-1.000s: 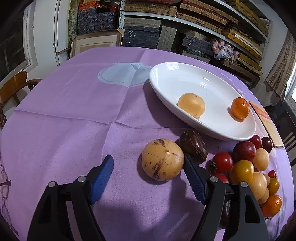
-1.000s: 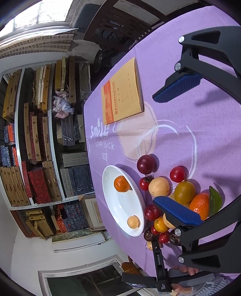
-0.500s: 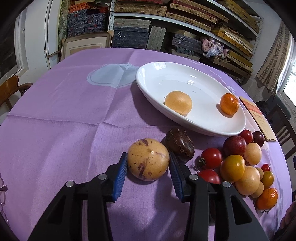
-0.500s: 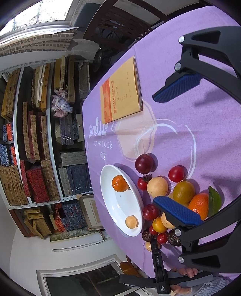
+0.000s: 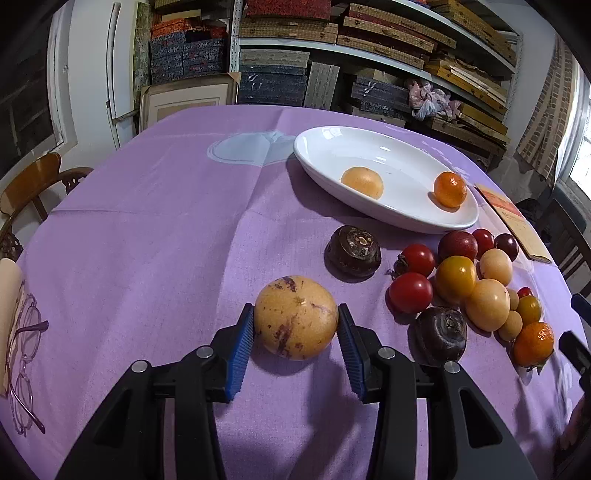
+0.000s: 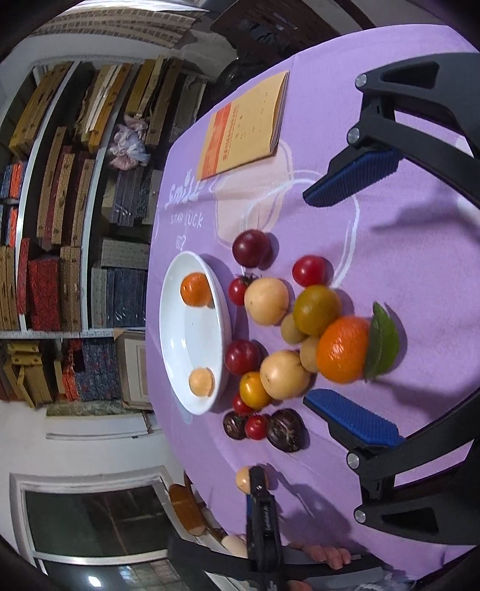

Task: Organize fruits
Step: 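Grasp the tangerine with leaf using the right gripper, then place the pepino on the plate with the left gripper while the right gripper places the tangerine, then grasp the dark brown round fruit with the left gripper, then carry the brown fruit to the plate while the right gripper carries a yellow-green citrus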

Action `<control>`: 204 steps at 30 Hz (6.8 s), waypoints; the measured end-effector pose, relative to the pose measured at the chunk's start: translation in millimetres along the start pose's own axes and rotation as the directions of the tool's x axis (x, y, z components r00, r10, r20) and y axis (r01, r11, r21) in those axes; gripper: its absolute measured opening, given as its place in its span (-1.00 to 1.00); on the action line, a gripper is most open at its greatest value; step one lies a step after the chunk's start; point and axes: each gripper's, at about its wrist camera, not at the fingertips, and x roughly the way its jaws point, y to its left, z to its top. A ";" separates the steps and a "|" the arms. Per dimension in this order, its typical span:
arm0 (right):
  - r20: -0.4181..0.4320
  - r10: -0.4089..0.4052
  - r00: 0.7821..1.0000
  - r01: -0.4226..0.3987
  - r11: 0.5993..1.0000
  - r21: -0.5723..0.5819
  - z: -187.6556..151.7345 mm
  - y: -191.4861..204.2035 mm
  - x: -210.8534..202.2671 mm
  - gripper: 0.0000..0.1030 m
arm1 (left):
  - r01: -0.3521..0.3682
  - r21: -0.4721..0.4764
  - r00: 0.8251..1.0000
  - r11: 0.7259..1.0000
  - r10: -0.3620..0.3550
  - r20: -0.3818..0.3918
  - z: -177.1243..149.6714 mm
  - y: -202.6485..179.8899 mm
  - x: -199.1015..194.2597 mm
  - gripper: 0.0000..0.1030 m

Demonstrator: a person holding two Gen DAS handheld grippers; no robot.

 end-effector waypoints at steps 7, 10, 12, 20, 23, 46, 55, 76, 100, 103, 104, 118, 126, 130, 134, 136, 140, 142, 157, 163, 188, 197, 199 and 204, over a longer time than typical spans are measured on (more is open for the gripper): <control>-0.077 0.060 0.995 -0.058 0.998 0.022 -3.4 7.5 9.4 0.27 | 0.016 0.012 1.000 1.000 -0.016 -0.005 -3.0 -3.4 -0.2 -0.13; -0.105 0.080 0.991 -0.075 0.996 0.048 -2.9 5.8 12.9 0.22 | 0.021 0.009 1.000 1.000 -0.021 -0.011 -3.5 -2.9 0.8 -0.13; -0.124 0.097 0.988 -0.091 0.994 0.056 -0.8 5.5 17.2 0.04 | 0.022 0.007 1.000 1.000 -0.022 -0.011 -3.1 -3.2 1.2 -0.13; -0.153 0.118 0.981 -0.109 0.992 0.062 0.9 9.6 23.7 0.00 | 0.027 0.010 1.000 1.000 -0.027 -0.011 -3.7 -3.6 1.5 -0.13; -0.162 0.120 0.979 -0.108 0.991 0.078 0.6 6.7 25.8 -0.10 | 0.029 0.009 1.000 1.000 -0.029 -0.013 -4.4 -3.8 1.9 -0.13; -0.040 0.133 0.990 -0.132 0.991 0.019 73.6 5.3 9.2 -0.13 | 0.035 0.081 0.998 0.996 -0.038 0.039 70.2 -31.6 2.4 -0.13; -0.134 0.128 0.983 -0.129 0.992 0.002 147.1 7.0 103.5 -0.13 | 0.029 0.095 1.000 0.995 -0.030 0.003 140.2 -53.8 65.9 -0.13; -0.071 0.103 0.992 -0.103 0.995 0.002 157.2 -7.5 106.3 -0.01 | 0.007 0.047 1.000 0.999 -0.006 -0.016 157.6 -39.0 84.7 0.13; 0.139 -0.076 0.987 0.031 0.953 0.302 27.5 -78.0 -3.5 0.92 | -0.075 0.000 0.997 0.997 0.075 -0.015 48.6 -21.0 29.0 0.46; 0.137 -0.083 0.987 0.042 0.959 0.279 27.0 -73.0 -1.8 0.92 | -0.058 0.011 0.998 0.998 0.058 -0.024 50.7 -25.3 36.2 0.47; 0.135 -0.084 0.987 0.044 0.960 0.276 26.9 -72.5 -0.9 0.92 | -0.060 0.017 0.998 0.998 0.061 -0.023 51.1 -27.3 38.3 0.47; 0.103 -0.076 0.992 0.047 0.965 0.258 25.7 -69.5 6.9 0.92 | -0.056 0.051 0.997 0.997 0.058 -0.048 50.9 -35.3 59.7 0.61; 0.097 -0.065 0.993 0.036 0.962 0.272 24.9 -72.8 7.2 0.92 | -0.047 -0.015 0.996 0.999 0.046 -0.072 49.4 -16.6 62.9 0.54; 0.096 -0.064 0.993 0.036 0.962 0.272 24.9 -72.6 7.2 0.92 | -0.054 -0.015 0.996 0.998 0.053 -0.067 43.9 -10.4 56.8 0.47; 0.096 -0.065 0.993 0.037 0.962 0.271 24.5 -73.3 7.5 0.92 | -0.030 -0.031 0.998 0.999 0.029 -0.057 44.0 -2.5 55.5 0.19; 0.095 -0.064 0.993 0.035 0.961 0.273 24.6 -73.0 7.7 0.92 | -0.008 -0.032 0.999 0.999 0.006 -0.054 45.3 -1.2 55.7 0.15; 0.091 -0.064 0.994 0.037 0.961 0.274 24.2 -72.8 8.9 0.92 | 0.027 -0.036 0.998 0.999 -0.029 -0.050 46.2 0.2 55.6 -0.03; 0.092 -0.064 0.994 0.037 0.961 0.274 24.3 -72.8 8.8 0.92 | 0.048 -0.026 0.998 0.999 -0.049 -0.050 45.6 -1.5 54.8 -0.17; 0.005 0.008 1.000 -0.009 0.992 0.124 21.9 -41.9 22.6 0.92 | -0.040 0.015 0.999 0.999 0.040 -0.002 20.7 6.3 16.7 -0.17; -0.019 0.008 1.000 -0.007 1.000 0.023 16.7 -22.4 26.3 0.56 | -0.016 0.017 1.000 1.000 0.016 0.004 17.7 6.6 12.5 -0.17; -0.124 0.143 0.982 -0.128 0.984 0.122 9.9 -34.9 38.2 -0.28 | -0.002 0.028 1.000 1.000 0.003 -0.023 12.4 0.8 18.0 -0.17; -0.174 0.176 0.969 -0.149 0.976 0.158 7.9 -38.4 49.1 -0.26 | 0.003 0.029 1.000 1.000 -0.002 -0.028 12.0 0.0 18.7 -0.17; -0.176 0.184 0.967 -0.156 0.974 0.162 8.3 -37.5 50.8 -0.26 | 0.009 0.030 0.999 1.000 -0.008 -0.031 11.8 -0.3 19.4 -0.17; -0.163 0.187 0.969 -0.159 0.972 0.172 8.0 -39.2 49.1 -0.27 | 0.024 0.028 0.999 0.999 -0.024 -0.029 11.4 -0.4 19.4 -0.17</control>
